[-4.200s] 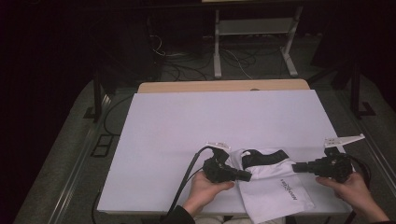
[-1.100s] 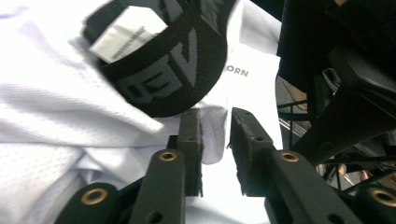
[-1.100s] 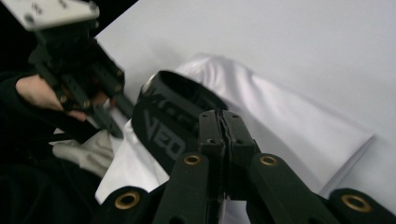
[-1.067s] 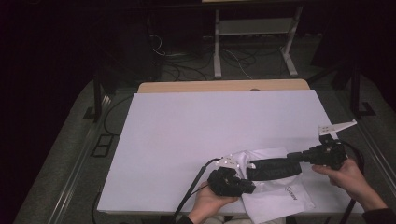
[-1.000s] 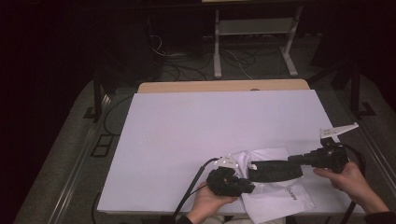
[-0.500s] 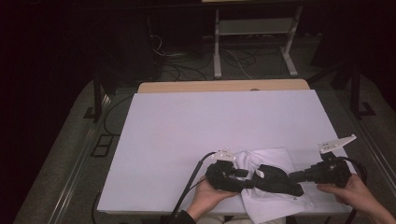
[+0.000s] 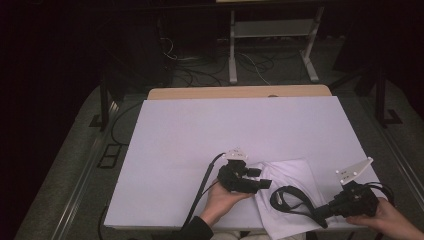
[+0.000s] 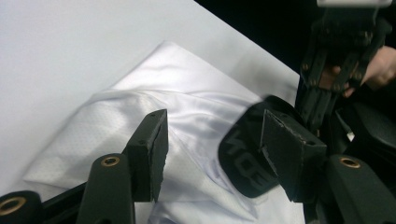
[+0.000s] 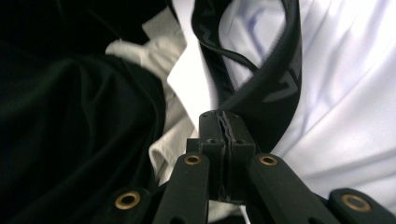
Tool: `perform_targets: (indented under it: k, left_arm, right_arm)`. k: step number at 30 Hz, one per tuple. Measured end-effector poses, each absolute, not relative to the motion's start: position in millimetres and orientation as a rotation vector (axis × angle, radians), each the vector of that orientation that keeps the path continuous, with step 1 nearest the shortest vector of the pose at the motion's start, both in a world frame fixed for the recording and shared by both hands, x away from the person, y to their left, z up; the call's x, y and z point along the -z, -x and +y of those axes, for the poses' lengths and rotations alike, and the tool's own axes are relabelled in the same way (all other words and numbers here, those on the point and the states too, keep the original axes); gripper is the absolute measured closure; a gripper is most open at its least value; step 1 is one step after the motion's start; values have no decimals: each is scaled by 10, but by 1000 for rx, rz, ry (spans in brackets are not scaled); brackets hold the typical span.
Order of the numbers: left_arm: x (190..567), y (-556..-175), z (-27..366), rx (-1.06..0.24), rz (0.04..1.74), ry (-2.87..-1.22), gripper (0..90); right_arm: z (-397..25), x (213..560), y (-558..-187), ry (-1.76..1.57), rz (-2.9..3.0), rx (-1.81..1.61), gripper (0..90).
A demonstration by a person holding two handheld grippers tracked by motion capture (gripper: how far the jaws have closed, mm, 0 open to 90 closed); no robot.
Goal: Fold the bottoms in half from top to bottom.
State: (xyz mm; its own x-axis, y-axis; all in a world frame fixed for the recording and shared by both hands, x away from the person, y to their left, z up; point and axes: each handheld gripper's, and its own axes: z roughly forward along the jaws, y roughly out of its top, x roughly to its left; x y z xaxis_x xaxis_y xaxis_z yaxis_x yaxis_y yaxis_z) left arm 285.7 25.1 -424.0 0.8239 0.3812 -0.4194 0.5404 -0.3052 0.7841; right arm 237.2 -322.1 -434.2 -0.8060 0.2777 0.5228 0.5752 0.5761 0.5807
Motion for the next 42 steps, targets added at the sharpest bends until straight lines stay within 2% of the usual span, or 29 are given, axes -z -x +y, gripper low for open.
perform_targets:
  k: [10, 18, 26, 30, 36, 42]
  left_arm:
    - [4255, -2934, 254, 175, 702, -1925, 333]
    - [4258, -2989, 280, 195, 685, -1904, 188]
    - [4246, -3046, 298, 184, 687, -1910, 67]
    - [4252, -3080, 313, 178, 702, -1912, 17]
    - [4257, -3133, 343, 168, 714, -1892, 17]
    - [4265, -3193, 368, 162, 727, -1882, 17]
  right_arm:
    - [-3197, 4440, -2351, 677, -2462, 968, 853]
    - [-3211, 4287, -2384, 682, -2474, 1083, 716]
    - [-3190, 4161, -2579, 766, -2450, 1220, 679]
    - [-3156, 4115, -2700, 802, -2444, 1285, 718]
    - [-3065, 4072, -2890, 863, -2434, 1348, 884]
    - [-2933, 4130, -3033, 902, -2446, 1299, 888]
